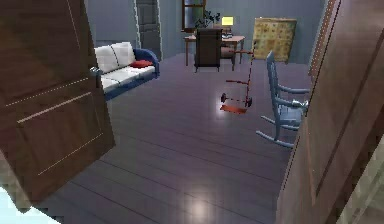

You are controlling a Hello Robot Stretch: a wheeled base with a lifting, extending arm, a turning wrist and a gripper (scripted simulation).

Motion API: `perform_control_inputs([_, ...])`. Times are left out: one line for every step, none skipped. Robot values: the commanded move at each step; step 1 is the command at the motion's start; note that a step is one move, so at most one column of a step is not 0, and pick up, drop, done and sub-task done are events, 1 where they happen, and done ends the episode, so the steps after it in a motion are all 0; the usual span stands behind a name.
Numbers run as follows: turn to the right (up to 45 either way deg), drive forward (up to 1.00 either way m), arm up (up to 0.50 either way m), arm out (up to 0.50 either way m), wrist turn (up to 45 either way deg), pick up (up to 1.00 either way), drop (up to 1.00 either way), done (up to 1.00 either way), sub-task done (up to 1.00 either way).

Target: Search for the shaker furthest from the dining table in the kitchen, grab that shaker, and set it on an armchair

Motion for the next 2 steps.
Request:
perform_control_inputs([0.0,1.0,0.0,0.0,0.0,0.0,0.0,0.0,0.0])
perform_control_inputs([0.0,1.0,0.0,0.0,0.0,0.0,0.0,0.0,0.0])
